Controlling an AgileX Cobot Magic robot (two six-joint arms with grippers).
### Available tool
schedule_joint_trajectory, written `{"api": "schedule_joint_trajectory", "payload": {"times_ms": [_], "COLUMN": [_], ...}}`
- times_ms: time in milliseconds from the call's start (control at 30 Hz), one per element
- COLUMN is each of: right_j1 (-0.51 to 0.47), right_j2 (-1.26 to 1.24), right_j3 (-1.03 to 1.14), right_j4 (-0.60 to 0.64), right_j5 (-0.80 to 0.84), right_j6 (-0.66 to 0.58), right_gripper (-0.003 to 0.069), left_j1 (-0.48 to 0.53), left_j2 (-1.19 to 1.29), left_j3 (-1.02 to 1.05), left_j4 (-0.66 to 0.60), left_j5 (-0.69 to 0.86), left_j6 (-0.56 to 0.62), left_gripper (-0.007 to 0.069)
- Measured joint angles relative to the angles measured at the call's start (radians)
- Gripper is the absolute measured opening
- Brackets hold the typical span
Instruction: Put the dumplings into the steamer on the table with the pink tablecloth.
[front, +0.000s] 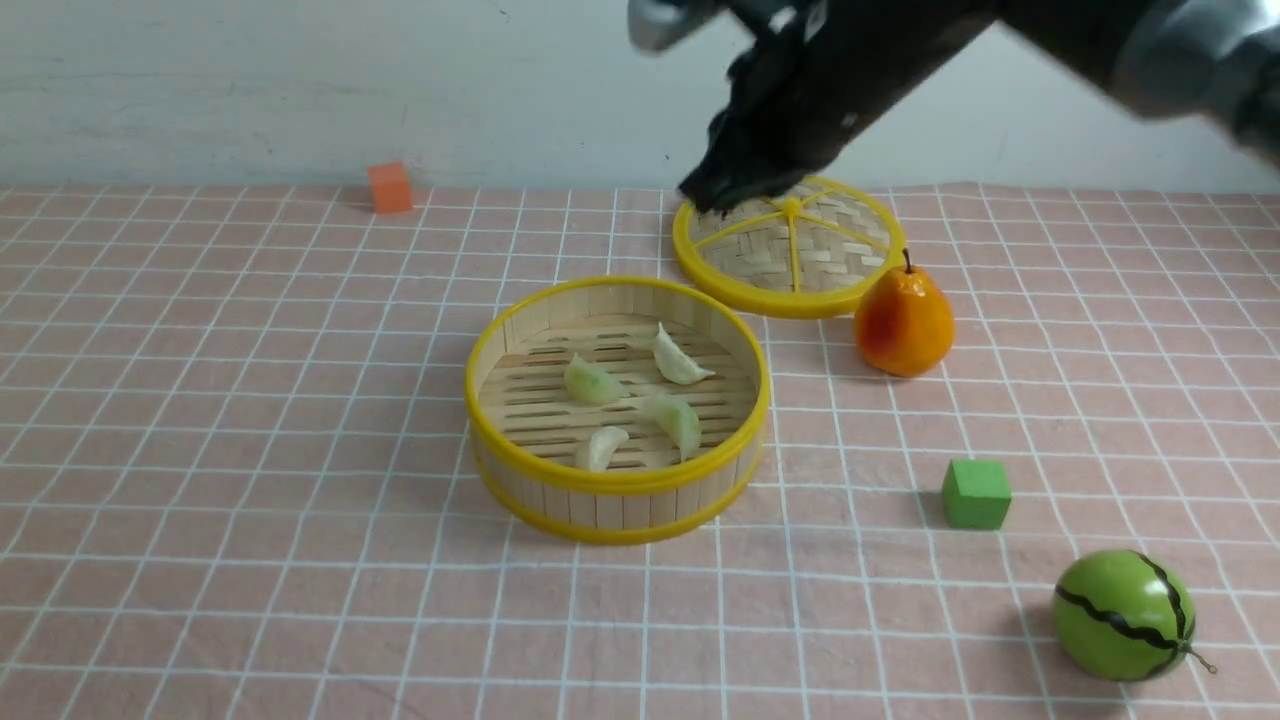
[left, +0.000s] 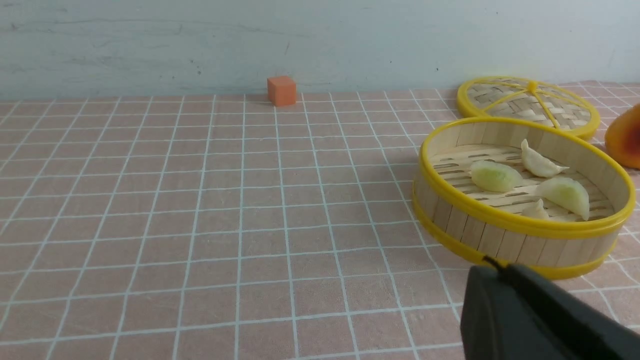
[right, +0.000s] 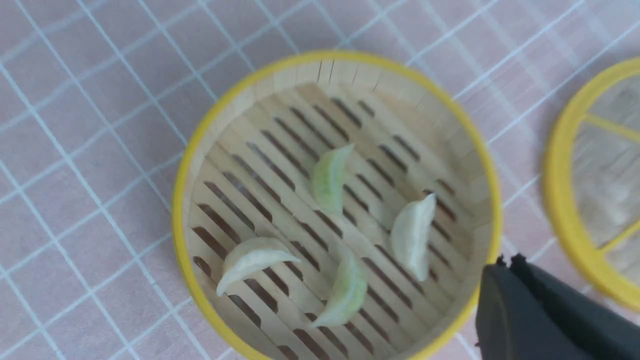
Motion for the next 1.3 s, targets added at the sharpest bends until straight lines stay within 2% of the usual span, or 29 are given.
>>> {"api": "schedule_joint_trajectory", "payload": {"times_ms": [200,300,400,467,500,567,600,733,867,1033,1067,1100,1133,1300], "right_j1": [-0.01,-0.036,-0.049,-0.05,-0.05,-0.05,-0.05,-0.05,-0.05,-0.05,-0.05,-0.05,-0.05,-0.05], "right_j2": [-0.151,-0.206,-0.272,-0.365,-0.374,-0.512,-0.523,-0.788,-1.067,-1.369,-1.382,-1.503,-1.503,-1.852], "right_j3": [-0.011,0.046,0.174,0.373,0.392,0.693,0.693,1.076,1.347,1.589,1.597,1.668,1.668,1.811], "right_j4": [-0.148,-0.193,-0.193,-0.18,-0.177,-0.145,-0.145,-0.193,-0.218,-0.193,-0.187,-0.171,-0.171,-0.116], "right_j5": [0.145,0.153,0.152,0.15,0.15,0.128,0.128,-0.035,-0.249,-0.488,-0.488,-0.568,-0.568,-0.674], "right_j6": [0.066,0.145,0.166,0.175,0.175,0.175,0.175,0.188,0.297,0.395,0.395,0.428,0.428,0.467], "right_gripper": [-0.0003,-0.0002,-0.0002,-0.0002,-0.0002,-0.0002,-0.0002,-0.0002,-0.0001,0.0001,0.0001,0.0001,0.0001,0.0007], "left_j1": [0.0,0.0,0.0,0.0,0.0,0.0,0.0,0.0,0.0,0.0,0.0,0.0,0.0,0.0], "left_j2": [0.0,0.0,0.0,0.0,0.0,0.0,0.0,0.0,0.0,0.0,0.0,0.0,0.0,0.0], "left_j3": [0.0,0.0,0.0,0.0,0.0,0.0,0.0,0.0,0.0,0.0,0.0,0.0,0.0,0.0], "left_j4": [-0.008,-0.016,-0.016,-0.017,-0.017,-0.018,-0.018,-0.019,-0.02,-0.02,-0.02,-0.02,-0.02,-0.02], "left_j5": [0.015,0.016,0.018,0.019,0.019,0.023,0.023,0.027,0.03,0.03,0.03,0.03,0.03,0.031], "left_j6": [-0.012,-0.021,-0.023,-0.023,-0.023,-0.023,-0.023,-0.024,-0.024,-0.024,-0.024,-0.024,-0.024,-0.025], "left_gripper": [-0.0001,0.0,0.0001,0.0004,0.0004,0.0004,0.0004,0.0009,0.0016,0.0019,0.002,0.0021,0.0021,0.0028]}}
